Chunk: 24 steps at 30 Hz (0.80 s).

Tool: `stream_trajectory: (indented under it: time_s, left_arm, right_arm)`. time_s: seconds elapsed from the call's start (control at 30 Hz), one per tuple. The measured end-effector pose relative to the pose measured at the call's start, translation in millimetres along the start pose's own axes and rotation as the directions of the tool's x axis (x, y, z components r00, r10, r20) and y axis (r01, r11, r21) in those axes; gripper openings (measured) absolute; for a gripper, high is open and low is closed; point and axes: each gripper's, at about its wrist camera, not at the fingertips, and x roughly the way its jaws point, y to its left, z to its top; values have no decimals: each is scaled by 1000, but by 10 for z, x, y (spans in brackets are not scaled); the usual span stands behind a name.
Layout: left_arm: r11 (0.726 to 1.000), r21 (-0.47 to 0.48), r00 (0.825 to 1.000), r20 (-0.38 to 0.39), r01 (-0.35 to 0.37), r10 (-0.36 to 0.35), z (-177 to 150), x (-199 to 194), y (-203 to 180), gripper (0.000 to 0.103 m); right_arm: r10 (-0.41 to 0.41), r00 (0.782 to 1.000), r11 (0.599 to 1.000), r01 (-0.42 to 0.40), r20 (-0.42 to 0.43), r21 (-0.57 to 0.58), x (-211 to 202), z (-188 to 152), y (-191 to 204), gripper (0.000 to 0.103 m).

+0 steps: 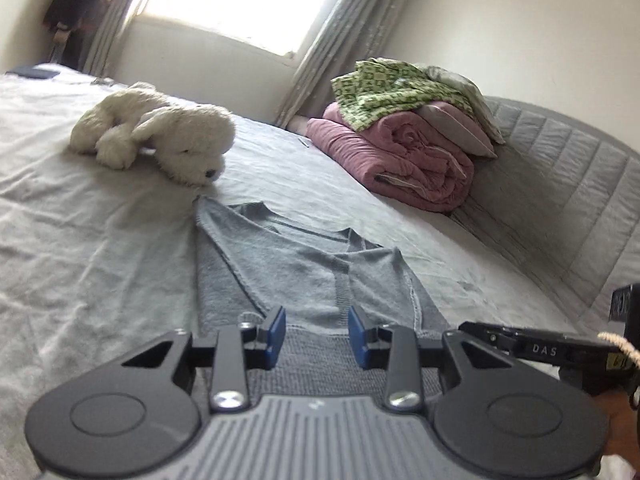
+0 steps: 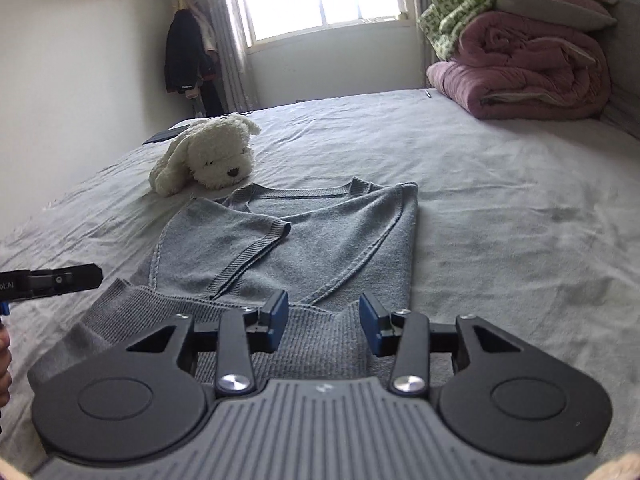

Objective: Fold clothes

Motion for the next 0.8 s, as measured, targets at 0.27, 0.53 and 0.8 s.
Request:
stream_trajectory:
  time_s: [0.27, 0.53, 0.8]
  left_arm:
    - [999, -22, 997, -68, -35, 34, -164, 161, 227, 21]
    - [999, -38, 1000, -7, -27, 26, 8, -89, 110, 11]
    - [999, 48, 992, -122, 17, -11, -315, -21, 4, 12]
  right_arm:
    - [-34, 999, 994, 31, -21, -103, 119, -213, 13, 36]
    - [-34, 999, 999, 34, 14, -31, -80, -68, -17, 37]
    - [-15, 998, 995, 9, -61, -99, -121, -289, 152, 37]
